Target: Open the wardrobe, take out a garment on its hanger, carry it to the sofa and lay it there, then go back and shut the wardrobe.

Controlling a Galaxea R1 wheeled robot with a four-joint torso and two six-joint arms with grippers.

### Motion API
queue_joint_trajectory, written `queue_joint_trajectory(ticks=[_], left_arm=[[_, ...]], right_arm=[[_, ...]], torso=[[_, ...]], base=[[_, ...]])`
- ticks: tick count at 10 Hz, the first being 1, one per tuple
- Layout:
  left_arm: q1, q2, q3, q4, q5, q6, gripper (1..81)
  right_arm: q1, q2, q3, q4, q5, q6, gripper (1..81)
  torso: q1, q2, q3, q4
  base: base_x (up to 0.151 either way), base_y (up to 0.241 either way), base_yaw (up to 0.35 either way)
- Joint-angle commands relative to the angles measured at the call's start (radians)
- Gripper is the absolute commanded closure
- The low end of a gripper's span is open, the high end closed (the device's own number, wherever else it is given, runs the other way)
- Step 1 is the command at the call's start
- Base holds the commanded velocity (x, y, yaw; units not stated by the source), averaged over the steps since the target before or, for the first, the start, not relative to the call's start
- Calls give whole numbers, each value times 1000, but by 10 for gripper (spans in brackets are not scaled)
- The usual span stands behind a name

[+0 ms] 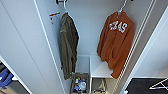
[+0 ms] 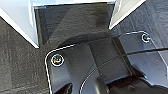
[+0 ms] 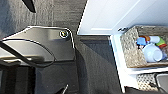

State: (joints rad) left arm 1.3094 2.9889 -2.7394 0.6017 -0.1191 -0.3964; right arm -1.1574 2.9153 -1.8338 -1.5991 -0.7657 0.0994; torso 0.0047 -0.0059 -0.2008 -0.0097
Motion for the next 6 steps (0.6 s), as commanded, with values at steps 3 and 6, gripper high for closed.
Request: queue_joint_trajectory(ticks=[3, 6], left_arm=[[-49, -2, -3, 1, 41, -1, 10], [-48, -7, -3, 0, 38, -1, 10]], right_arm=[[196, 105, 49, -162, -152, -41, 10], [290, 190, -116, -148, -149, -33, 10]], torso=[[0, 0, 0, 0], [0, 0, 0, 0]], base=[[0, 0, 0], [0, 0, 0]])
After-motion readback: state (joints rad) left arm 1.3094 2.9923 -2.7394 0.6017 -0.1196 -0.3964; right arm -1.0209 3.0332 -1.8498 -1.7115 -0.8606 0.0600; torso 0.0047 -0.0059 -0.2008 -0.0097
